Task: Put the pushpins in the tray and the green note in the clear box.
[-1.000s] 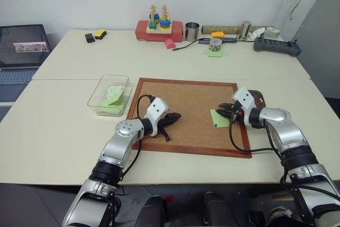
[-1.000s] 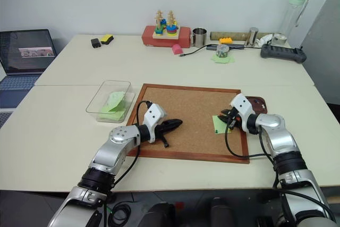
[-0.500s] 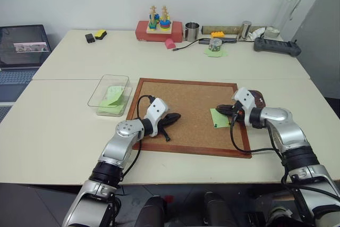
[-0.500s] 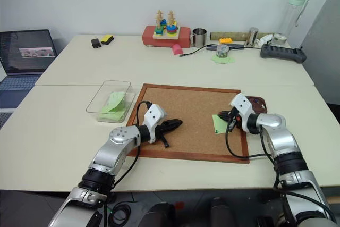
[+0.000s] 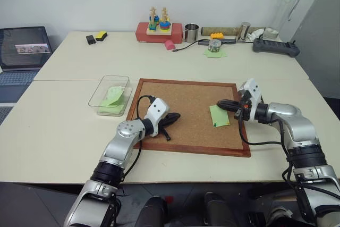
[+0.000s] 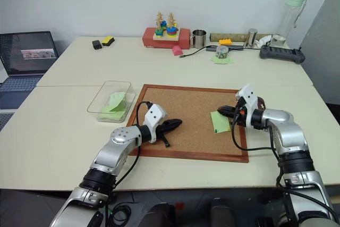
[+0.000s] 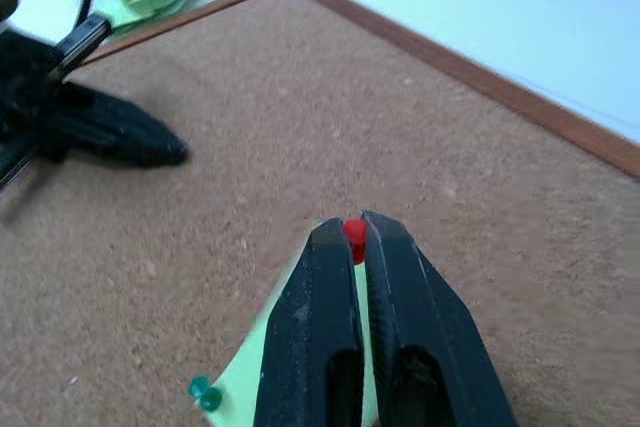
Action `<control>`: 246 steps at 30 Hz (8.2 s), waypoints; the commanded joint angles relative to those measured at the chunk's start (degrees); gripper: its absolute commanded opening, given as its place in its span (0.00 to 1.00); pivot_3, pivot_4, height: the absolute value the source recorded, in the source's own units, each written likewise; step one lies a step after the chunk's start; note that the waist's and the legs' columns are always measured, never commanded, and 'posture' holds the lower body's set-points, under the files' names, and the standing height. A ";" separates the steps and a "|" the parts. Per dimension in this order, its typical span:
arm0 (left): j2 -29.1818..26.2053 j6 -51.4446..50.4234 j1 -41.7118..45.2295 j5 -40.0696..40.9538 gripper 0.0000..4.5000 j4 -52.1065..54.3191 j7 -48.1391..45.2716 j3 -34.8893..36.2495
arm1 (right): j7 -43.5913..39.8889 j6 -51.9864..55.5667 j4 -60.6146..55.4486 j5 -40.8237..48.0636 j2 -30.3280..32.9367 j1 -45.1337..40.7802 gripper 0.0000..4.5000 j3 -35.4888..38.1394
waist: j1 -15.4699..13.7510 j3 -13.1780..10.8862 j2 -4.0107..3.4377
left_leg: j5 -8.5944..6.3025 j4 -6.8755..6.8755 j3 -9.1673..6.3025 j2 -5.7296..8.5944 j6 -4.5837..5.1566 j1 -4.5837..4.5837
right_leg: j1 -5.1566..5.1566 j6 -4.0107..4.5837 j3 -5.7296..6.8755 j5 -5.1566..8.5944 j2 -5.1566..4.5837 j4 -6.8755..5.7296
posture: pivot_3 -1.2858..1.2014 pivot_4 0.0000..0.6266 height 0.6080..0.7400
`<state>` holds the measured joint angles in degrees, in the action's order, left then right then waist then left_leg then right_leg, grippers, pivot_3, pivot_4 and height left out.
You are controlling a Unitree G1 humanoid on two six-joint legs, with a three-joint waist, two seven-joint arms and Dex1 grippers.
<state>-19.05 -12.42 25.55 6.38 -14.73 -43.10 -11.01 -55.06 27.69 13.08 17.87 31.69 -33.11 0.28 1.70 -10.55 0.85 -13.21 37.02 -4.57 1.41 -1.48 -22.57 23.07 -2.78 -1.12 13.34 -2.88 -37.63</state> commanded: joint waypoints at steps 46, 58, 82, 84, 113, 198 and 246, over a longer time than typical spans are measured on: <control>1.05 -0.56 -0.29 -2.59 0.00 -5.42 0.46 -1.96 | 4.30 0.88 -7.11 -0.29 9.25 5.48 0.69 5.83 | -0.20 0.17 -0.19 | 0.03 -0.19 -0.12 0.00 0.09 0.62 | -0.91 -0.35 0.11 0.16 -0.03 0.62 | 0.52 0.24 1.00; 0.69 -0.58 0.32 -2.79 0.00 -6.10 -0.13 -2.27 | -0.05 -1.73 -13.43 -1.93 10.69 13.69 0.69 -1.17 | -0.22 0.16 -0.16 | 0.02 -0.15 -0.06 -0.01 0.09 0.61 | -0.98 -0.40 0.17 0.25 -0.15 0.67 | 0.52 0.24 1.00; 0.18 -0.87 -0.42 -2.88 0.00 -5.45 -0.34 -2.56 | -1.28 -6.96 -9.47 -3.22 8.81 13.81 0.04 -2.27 | -0.23 0.15 -0.15 | 0.01 -0.23 -0.07 -0.02 0.08 0.58 | -0.94 -0.45 0.18 0.23 -0.15 0.72 | 0.52 0.24 1.00; 0.17 -0.86 -0.42 -2.92 0.00 -5.45 -0.36 -2.61 | -1.41 -6.95 -9.59 -3.17 8.93 13.86 0.01 -2.17 | -0.24 0.15 -0.15 | 0.01 -0.23 -0.07 -0.02 0.08 0.58 | -0.94 -0.45 0.18 0.23 -0.15 0.72 | 0.52 0.24 1.00; -0.07 -0.75 -1.03 -3.43 0.00 -5.39 -0.41 -3.29 | 16.20 0.23 -4.60 -0.51 4.44 6.76 0.01 7.28 | -0.27 0.14 -0.14 | 0.01 -0.34 -0.07 -0.02 0.07 0.57 | -0.87 -0.12 0.18 0.43 -0.20 0.76 | 0.52 0.24 1.00; -0.36 0.53 -1.44 -4.07 0.00 -6.53 0.34 -3.96 | -4.65 -8.71 -19.77 0.53 7.32 12.08 0.00 -3.52 | -0.72 0.11 -0.03 | 0.01 -0.93 -0.14 -0.05 0.06 0.67 | -0.84 -0.35 0.28 0.57 -0.26 0.86 | 0.52 0.24 1.00; 14.58 -36.59 -0.41 44.31 0.21 20.70 10.33 16.89 | 1.53 -57.28 -12.84 -19.73 3.74 5.02 0.00 -12.40 | -1.50 -0.28 0.36 | 0.16 -0.90 -0.03 -0.04 -0.55 -0.29 | 0.16 -0.06 0.25 0.45 -0.18 0.70 | 0.52 0.24 1.00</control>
<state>-4.26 -50.36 25.10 50.82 4.37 -32.02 6.35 -54.53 -28.41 1.53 -2.26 35.45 -27.52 -12.56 0.20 -10.83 1.21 -13.06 36.12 -4.59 1.38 -2.02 -22.86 23.23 -2.84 -0.86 13.79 -3.05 -36.92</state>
